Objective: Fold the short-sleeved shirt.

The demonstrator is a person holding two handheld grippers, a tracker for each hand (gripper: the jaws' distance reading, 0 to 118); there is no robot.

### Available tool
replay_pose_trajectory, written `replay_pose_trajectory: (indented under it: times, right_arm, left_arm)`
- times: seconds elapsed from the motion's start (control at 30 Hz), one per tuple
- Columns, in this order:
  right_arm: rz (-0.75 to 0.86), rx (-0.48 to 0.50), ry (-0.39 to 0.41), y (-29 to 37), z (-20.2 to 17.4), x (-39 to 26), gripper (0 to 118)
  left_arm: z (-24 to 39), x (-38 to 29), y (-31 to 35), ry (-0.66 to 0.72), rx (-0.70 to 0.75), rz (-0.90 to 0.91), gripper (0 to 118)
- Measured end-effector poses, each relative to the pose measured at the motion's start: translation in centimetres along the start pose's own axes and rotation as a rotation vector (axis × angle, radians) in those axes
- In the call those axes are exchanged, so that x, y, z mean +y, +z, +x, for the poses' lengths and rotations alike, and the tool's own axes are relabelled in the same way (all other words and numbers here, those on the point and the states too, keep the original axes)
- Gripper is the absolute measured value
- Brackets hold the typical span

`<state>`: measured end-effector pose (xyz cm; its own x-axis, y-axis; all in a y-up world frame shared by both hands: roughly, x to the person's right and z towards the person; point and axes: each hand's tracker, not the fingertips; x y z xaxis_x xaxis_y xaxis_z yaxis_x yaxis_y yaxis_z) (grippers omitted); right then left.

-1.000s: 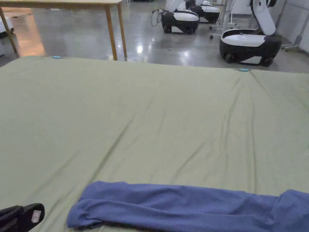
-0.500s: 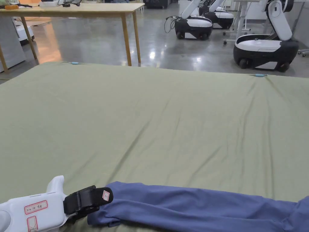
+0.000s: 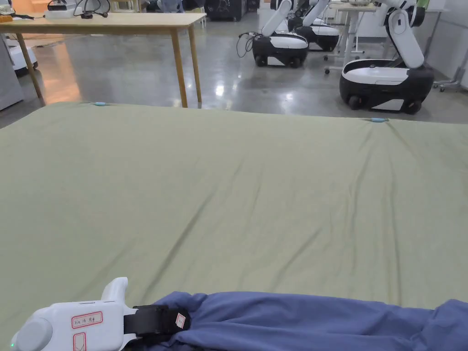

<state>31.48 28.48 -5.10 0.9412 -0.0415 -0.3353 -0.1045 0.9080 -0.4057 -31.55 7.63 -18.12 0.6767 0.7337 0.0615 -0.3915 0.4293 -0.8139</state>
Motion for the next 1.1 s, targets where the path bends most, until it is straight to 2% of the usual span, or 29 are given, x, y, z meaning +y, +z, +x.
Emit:
replay_pose_trajectory:
  times: [0.03, 0.27, 0.4, 0.5, 0.57, 0.63, 0.73, 0.87, 0.93, 1.03, 1.1]
  right_arm:
    - [-0.004, -0.005, -0.002, -0.1, 0.0, 0.1, 0]
    - [-0.015, -0.021, -0.008, -0.1, 1.0, 0.3, 0]
    - [-0.015, -0.024, -0.008, -0.3, 0.8, 0.6, 0]
    - [-0.01, -0.007, -0.008, -0.6, 0.6, 0.6, 1]
    - [-0.006, 0.004, 0.003, -0.8, 0.4, 0.6, 1]
    - [-0.008, 0.012, 0.003, -1.2, 0.3, 0.8, 1]
    - [-0.006, 0.026, 0.012, -1.8, 0.0, 1.0, 1]
    - [0.003, 0.066, 0.025, -2.1, -0.3, 0.8, 1]
    - [-0.003, 0.087, 0.03, -2.1, -0.4, 0.7, 1]
    - [-0.01, 0.109, 0.055, -1.8, -0.6, 0.6, 1]
    - [-0.011, 0.111, 0.062, -1.5, -0.4, 0.4, 1]
  left_arm:
    - [-0.2, 0.2, 0.5, 0.021, -0.039, 0.035, 9]
    - [0.5, 2.6, 3.0, 0.02, -0.046, 0.07, 9]
    - [-0.6, 3.4, 7.8, 0.036, 0.049, 0.156, 9]
    - [-3.2, 4.3, 12.8, 0.08, 0.194, 0.241, 9]
    - [-3.5, 4.0, 14.8, 0.131, 0.178, 0.257, 9]
    - [-1.9, 4.3, 15.5, 0.093, 0.159, 0.242, 9]
    - [2.5, 4.3, 15.1, -0.012, 0.063, 0.225, 9]
    - [8.6, 4.2, 12.1, -0.027, -0.09, 0.224, 9]
    - [11.3, 4.1, 9.1, -0.023, -0.084, 0.198, 9]
    - [13.4, 3.5, 3.7, -0.111, -0.037, 0.129, 9]
    - [14.1, 2.7, -0.3, -0.091, -0.05, 0.056, 9]
